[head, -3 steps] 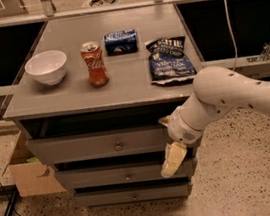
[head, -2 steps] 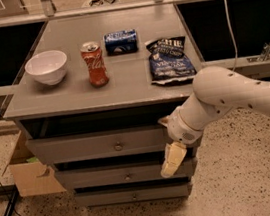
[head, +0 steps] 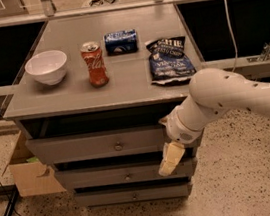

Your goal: Open top drawer

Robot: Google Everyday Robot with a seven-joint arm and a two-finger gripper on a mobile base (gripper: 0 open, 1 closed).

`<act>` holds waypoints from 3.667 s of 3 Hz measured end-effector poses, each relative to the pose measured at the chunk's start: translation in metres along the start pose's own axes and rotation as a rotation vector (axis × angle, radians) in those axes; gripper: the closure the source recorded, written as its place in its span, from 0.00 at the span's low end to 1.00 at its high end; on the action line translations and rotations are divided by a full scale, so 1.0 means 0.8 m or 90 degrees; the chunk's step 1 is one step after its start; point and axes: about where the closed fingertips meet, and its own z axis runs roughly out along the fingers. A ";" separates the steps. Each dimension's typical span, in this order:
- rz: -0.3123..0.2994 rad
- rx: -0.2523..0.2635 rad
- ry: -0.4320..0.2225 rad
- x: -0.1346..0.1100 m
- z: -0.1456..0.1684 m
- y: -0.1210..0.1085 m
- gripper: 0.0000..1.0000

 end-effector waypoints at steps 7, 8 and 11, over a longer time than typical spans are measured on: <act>0.015 -0.009 0.001 -0.006 0.034 -0.020 0.79; 0.015 -0.010 0.001 -0.006 0.034 -0.020 1.00; 0.025 -0.012 -0.013 -0.005 0.020 -0.015 1.00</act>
Offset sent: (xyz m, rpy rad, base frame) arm 0.0411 0.0063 0.0135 0.0274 -0.0560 -0.0724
